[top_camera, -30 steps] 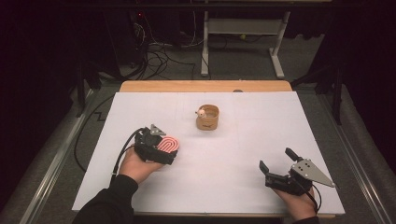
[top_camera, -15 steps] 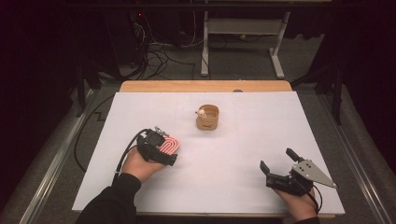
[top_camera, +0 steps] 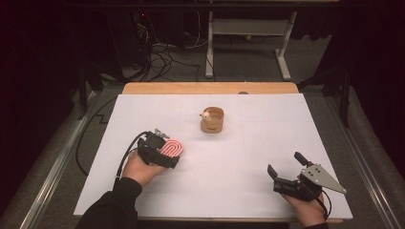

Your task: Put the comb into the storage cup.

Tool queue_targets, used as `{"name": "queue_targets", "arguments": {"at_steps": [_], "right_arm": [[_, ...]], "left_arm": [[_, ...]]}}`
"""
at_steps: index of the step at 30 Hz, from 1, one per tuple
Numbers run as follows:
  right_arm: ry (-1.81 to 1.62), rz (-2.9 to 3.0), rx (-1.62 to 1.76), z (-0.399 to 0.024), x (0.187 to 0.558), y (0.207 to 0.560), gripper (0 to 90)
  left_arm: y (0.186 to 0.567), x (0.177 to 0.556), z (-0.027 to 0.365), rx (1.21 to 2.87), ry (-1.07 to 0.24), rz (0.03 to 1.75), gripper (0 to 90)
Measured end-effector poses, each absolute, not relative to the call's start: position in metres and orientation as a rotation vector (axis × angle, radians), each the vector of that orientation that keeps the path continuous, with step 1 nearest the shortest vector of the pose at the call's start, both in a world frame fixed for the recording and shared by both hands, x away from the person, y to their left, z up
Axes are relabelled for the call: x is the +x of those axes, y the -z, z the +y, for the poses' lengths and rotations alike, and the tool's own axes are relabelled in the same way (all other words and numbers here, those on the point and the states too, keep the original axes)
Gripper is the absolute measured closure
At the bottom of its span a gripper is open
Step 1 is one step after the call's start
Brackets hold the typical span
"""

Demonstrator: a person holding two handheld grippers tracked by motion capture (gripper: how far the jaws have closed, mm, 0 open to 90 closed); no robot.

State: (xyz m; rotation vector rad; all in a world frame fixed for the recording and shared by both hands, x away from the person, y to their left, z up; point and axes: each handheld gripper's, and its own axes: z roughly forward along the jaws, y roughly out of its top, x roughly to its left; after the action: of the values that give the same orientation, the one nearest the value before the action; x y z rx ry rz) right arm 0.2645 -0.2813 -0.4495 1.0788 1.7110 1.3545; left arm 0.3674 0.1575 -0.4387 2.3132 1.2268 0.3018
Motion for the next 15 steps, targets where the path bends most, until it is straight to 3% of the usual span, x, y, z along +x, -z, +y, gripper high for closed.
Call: {"name": "queue_targets", "arguments": {"at_steps": [15], "right_arm": [[-1.349, 1.715, 1.084, -0.2808, 0.2656, 0.4508, 0.3]], "left_arm": [[0.4479, 0.3752, 0.1547, 2.344, -0.242, 1.255, 0.0]]}}
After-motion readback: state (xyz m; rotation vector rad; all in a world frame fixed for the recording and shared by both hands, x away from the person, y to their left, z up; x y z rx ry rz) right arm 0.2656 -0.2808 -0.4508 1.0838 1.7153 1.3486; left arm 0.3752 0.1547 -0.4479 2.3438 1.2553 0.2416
